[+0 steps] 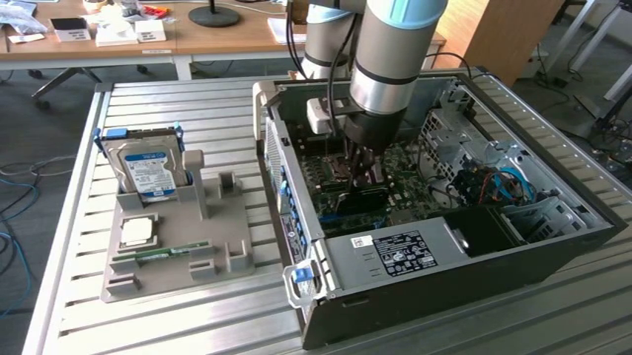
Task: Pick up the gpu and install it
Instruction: 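Press down on the gpu until it lock into place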
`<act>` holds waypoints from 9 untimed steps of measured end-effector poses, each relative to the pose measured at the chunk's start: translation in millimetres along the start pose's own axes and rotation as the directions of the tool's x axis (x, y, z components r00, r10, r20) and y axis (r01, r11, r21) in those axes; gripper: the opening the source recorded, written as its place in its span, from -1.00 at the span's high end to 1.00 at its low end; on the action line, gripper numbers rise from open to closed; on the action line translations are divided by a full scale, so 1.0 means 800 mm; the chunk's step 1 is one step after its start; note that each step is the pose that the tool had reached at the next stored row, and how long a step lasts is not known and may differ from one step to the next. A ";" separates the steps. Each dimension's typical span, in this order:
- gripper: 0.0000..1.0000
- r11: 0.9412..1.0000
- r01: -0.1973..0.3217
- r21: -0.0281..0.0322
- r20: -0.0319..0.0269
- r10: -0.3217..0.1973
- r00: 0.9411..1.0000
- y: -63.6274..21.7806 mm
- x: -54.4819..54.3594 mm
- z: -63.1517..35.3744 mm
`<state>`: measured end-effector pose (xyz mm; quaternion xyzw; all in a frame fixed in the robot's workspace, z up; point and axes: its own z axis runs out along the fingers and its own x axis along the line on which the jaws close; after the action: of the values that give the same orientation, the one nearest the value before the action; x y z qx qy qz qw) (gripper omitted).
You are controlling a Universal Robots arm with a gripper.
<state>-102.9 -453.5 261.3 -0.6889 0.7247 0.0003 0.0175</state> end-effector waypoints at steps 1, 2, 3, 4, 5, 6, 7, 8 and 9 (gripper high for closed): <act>0.79 1.000 0.000 0.000 0.000 0.000 1.000 0.000 0.000 0.000; 0.79 1.000 0.000 0.000 0.000 0.000 1.000 0.000 0.000 0.000; 0.79 1.000 0.000 0.000 0.000 0.000 1.000 0.000 0.000 0.000; 0.79 1.000 0.000 0.000 0.000 0.000 1.000 0.000 0.000 0.000; 0.79 1.000 0.000 0.000 0.000 0.000 1.000 0.000 0.000 0.000; 0.79 1.000 0.000 0.000 0.000 0.000 1.000 0.000 0.000 0.000; 0.79 1.000 0.000 0.000 0.000 0.000 1.000 0.000 0.000 0.000; 0.79 1.000 0.000 0.000 0.000 0.000 1.000 0.000 0.000 0.001; 0.79 1.000 0.000 0.000 0.000 0.000 1.000 0.000 0.000 0.001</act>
<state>-103.2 -453.6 260.8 -0.6889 0.7246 0.0002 0.0174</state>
